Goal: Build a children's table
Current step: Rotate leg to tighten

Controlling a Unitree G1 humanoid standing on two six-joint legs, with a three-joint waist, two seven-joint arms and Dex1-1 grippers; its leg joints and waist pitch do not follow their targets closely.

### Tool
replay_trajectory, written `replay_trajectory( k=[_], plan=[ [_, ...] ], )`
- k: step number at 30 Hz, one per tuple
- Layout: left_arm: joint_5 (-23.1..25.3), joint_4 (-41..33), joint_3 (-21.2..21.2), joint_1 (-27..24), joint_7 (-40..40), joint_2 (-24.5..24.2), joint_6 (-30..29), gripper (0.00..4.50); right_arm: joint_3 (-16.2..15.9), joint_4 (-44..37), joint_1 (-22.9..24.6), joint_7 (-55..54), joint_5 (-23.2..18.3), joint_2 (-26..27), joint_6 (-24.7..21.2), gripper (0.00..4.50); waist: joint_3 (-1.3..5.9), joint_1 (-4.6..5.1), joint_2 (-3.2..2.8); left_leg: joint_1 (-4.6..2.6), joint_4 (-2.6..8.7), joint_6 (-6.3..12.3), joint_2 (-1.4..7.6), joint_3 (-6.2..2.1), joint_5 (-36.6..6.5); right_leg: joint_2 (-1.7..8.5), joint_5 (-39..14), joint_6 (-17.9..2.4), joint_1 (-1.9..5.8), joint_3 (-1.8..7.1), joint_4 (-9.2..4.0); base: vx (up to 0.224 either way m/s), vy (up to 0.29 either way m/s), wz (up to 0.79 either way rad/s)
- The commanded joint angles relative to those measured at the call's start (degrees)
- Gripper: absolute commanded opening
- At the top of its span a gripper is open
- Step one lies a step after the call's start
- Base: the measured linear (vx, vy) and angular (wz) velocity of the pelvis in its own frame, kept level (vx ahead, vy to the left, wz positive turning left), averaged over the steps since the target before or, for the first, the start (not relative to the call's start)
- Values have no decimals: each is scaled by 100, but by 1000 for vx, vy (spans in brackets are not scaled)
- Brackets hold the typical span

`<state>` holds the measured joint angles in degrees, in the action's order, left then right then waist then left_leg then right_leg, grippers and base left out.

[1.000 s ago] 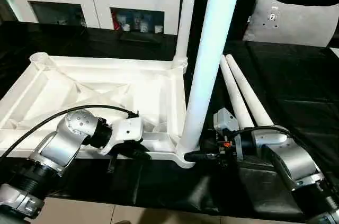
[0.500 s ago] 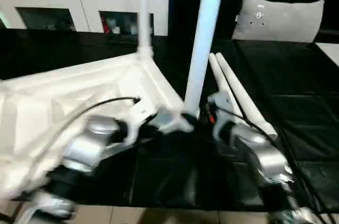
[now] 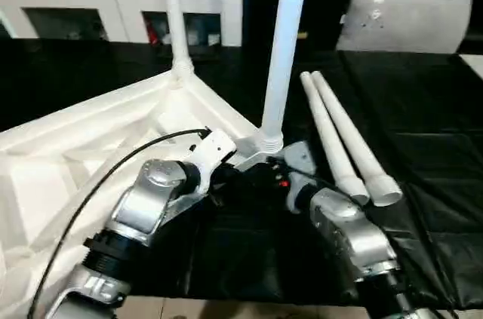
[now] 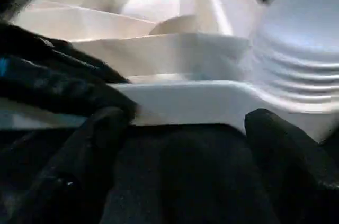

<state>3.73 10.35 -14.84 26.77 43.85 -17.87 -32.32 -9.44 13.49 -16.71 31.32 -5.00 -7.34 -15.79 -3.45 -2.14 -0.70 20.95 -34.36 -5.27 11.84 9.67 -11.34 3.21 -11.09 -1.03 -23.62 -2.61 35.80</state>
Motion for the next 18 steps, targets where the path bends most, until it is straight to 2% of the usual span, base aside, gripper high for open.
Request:
replay_trajectory(
  k=[1,2,3,5,6,7,11,13,14,16,18],
  plan=[
    [-80,-200,71,70,189,-160,355,0,61,-180,77,287,22,-172,230,422,450,-38,-59,-14,326,265,64,-7,-477,340,95,-1345,400,241,-360,0,0,0],
    [-108,-158,20,53,346,-270,516,0,63,-213,103,456,3,-319,359,422,445,-48,-51,-8,327,297,60,-11,-489,342,91,-1354,407,234,-359,0,0,0],
    [-145,-65,-97,38,742,-521,847,0,73,-339,137,939,-129,-646,488,427,437,-38,28,-3,329,341,56,1,-515,330,46,-1344,416,235,-378,0,0,0],
    [-173,-19,-154,29,980,-655,1028,0,59,-420,155,1209,-214,-830,545,445,428,-56,-14,-11,329,383,63,-1,-574,345,-106,-1323,401,238,-369,0,0,0],
    [-177,14,-192,25,1145,-758,1127,0,43,-488,166,1430,-283,-976,540,445,422,-46,18,-14,332,386,72,8,-603,344,-162,-1318,395,240,-375,0,0,0],
    [-176,40,-226,22,1269,-832,1225,0,26,-517,165,1576,-321,-1079,537,445,419,-72,-3,-30,330,396,77,7,-650,353,-308,-1313,382,242,-384,0,0,0],
    [-187,121,-470,-21,2036,-1257,1729,0,-78,-508,54,2277,-383,-1605,583,445,407,-133,27,-51,341,368,96,19,-744,362,-586,-1279,350,249,-405,0,0,0],
    [-193,127,-531,-31,2176,-1338,1838,0,-90,-483,24,2369,-381,-1674,617,445,399,-142,42,-47,351,335,99,21,-780,364,-677,-1254,347,250,-406,0,0,0],
    [-216,168,-667,-37,2503,-1488,2153,0,-130,-407,-82,2531,-366,-1756,727,445,397,-152,32,-49,358,306,96,10,-839,374,-812,-1233,348,243,-411,0,0,0],
    [-248,198,-727,-36,2699,-1550,2328,0,-170,-364,-146,2656,-372,-1798,766,445,398,-144,70,-46,362,293,97,11,-837,380,-889,-1187,348,247,-415,0,0,0],
    [-295,226,-791,-38,2931,-1605,2521,0,-252,-313,-221,2893,-409,-1853,796,445,397,-144,70,-51,358,281,98,19,-848,383,-958,-1162,341,253,-417,0,0,0]
  ],
)
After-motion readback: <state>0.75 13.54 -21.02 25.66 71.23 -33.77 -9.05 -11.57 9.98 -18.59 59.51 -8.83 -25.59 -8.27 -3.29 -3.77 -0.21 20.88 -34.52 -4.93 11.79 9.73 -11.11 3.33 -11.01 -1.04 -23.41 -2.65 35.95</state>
